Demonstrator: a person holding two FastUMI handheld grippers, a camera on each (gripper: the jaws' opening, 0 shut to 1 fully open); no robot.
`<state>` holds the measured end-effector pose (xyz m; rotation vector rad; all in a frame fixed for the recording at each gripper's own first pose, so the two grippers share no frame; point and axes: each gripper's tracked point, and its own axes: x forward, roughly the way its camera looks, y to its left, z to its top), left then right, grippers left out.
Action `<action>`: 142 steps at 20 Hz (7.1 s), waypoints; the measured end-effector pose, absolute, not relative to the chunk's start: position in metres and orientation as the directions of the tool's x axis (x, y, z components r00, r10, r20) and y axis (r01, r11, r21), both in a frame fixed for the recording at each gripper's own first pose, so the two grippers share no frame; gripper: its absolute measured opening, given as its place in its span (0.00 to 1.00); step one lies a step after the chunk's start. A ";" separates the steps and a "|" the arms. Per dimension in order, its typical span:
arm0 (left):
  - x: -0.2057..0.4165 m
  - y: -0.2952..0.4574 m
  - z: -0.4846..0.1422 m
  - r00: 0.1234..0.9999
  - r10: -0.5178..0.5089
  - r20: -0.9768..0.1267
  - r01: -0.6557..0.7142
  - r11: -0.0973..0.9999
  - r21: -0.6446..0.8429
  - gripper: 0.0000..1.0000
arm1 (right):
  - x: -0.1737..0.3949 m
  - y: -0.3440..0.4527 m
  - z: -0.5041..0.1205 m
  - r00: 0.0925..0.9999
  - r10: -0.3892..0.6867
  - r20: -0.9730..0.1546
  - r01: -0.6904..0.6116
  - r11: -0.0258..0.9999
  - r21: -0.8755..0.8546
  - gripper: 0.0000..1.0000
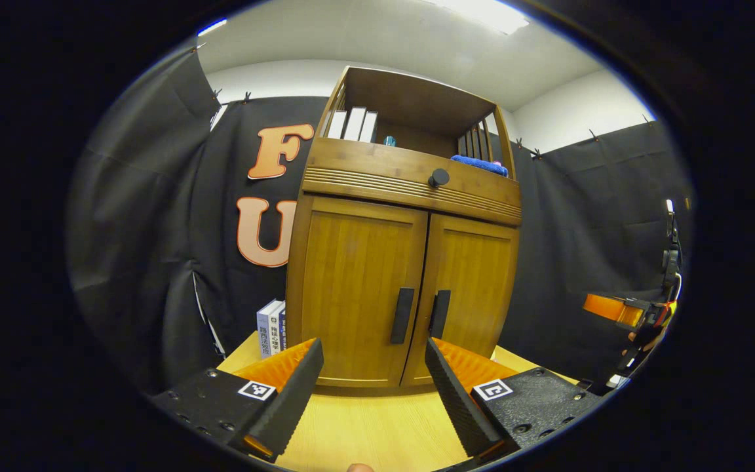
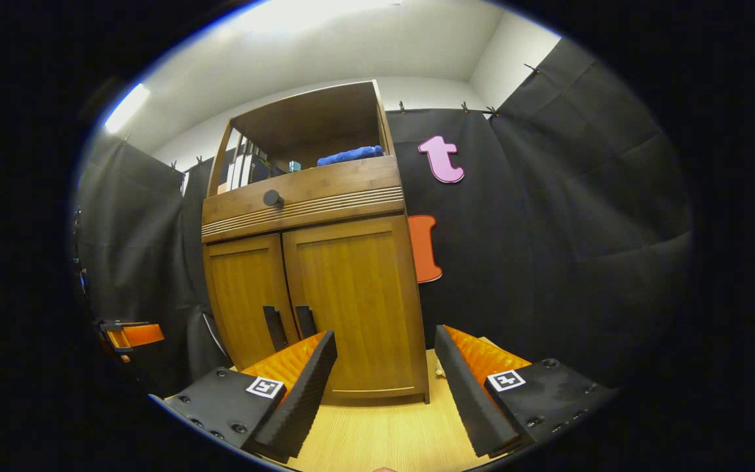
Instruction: Open the right door of the double-door shoe cabinet with the right hand, and open the left door with the left hand.
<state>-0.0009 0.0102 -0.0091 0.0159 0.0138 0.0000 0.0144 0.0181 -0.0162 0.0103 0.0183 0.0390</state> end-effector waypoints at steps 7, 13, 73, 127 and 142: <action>0.002 0.024 -0.012 1.000 0.013 -0.009 -0.013 1.000 0.024 0.94 | 0.034 0.041 -0.032 0.997 0.058 -0.044 -0.058 0.998 -0.005 0.98; 0.000 0.033 -0.016 1.000 0.005 -0.010 -0.005 1.000 0.020 0.92 | 0.066 0.068 -0.049 0.995 0.080 -0.066 -0.081 0.997 -0.017 0.98; -0.031 0.098 -0.027 0.994 0.101 -0.031 -0.100 0.994 0.035 0.95 | 0.196 0.148 -0.160 0.965 0.186 -0.183 -0.196 0.980 -0.039 0.27; 0.039 -0.046 -0.034 0.997 -0.007 -0.072 0.012 0.998 0.063 0.92 | 0.030 -0.130 -0.102 0.990 -0.107 -0.090 0.108 0.994 -0.003 0.08; 0.078 -0.086 -0.051 0.995 -0.045 -0.094 0.049 0.998 0.044 0.92 | 0.009 -0.159 -0.094 0.982 -0.171 -0.078 0.172 0.985 0.005 0.09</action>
